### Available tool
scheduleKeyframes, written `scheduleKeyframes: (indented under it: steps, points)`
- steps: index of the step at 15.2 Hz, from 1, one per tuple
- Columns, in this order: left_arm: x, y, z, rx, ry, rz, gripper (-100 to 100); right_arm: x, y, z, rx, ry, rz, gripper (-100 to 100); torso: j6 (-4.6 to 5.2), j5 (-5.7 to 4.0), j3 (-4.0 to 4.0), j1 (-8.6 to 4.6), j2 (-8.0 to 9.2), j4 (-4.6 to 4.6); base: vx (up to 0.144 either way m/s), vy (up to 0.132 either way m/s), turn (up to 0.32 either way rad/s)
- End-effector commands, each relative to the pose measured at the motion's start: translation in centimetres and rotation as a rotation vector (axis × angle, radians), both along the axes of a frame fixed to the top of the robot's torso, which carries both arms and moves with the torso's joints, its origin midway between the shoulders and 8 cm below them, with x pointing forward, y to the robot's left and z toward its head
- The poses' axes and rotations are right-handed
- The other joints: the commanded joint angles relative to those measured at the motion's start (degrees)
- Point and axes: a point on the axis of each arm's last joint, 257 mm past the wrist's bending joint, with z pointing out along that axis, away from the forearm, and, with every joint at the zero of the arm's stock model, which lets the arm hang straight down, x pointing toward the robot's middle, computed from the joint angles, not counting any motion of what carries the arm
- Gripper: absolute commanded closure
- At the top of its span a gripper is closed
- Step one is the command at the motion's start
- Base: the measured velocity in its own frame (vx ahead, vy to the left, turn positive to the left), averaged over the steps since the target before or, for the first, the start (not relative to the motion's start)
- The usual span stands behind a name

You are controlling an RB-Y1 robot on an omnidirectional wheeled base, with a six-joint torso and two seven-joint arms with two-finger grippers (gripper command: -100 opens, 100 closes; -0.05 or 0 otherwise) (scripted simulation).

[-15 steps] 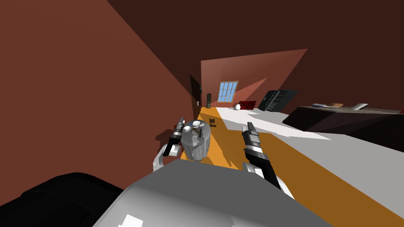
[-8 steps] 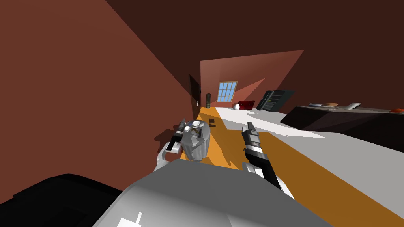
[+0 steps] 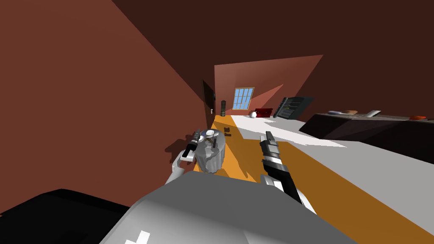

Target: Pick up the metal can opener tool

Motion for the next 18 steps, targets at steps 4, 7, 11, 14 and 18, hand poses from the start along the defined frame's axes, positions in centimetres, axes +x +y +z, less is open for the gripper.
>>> scheduleKeyframes:
  steps: [4, 7, 11, 14, 18]
  points:
    - [1.9, 1.0, -4.3, -0.04, 0.137, 0.024, -100, 0.0, 0.0, 0.0, 0.0, 0.0, 0.0, 0, 0.01, 0.0, 0.0, 0.0, 0.0, 0.0, 0.001, 0.001, -0.034]
    - [2.7, 1.5, -6.5, -0.061, 0.21, 0.038, -100, 0.0, 0.0, 0.0, 0.0, 0.0, 0.0, 0, 0.01, 0.0, 0.0, 0.0, -0.01, 0.0, 0.001, 0.0, -0.021]
    - [3.3, 1.9, -8.7, -0.082, 0.282, 0.053, -100, 0.0, 0.0, 0.0, 0.0, 0.0, 0.0, 0, 0.0, 0.0, 0.0, 0.0, 0.0, 0.0, 0.001, 0.0, -0.021]
    - [3.8, 2.2, -10.7, -0.104, 0.349, 0.067, -100, 0.0, 0.0, 0.0, 0.0, 0.0, 0.0, 0, 0.01, 0.0, -0.01, 0.0, -0.01, -0.01, 0.001, 0.001, -0.025]
    - [4.7, 2.7, -13.9, -0.147, 0.457, 0.09, -100, 0.0, 0.0, 0.0, 0.0, 0.0, 0.0, 0, 0.0, 0.0, 0.0, 0.0, 0.0, 0.0, 0.001, 0.0, -0.024]
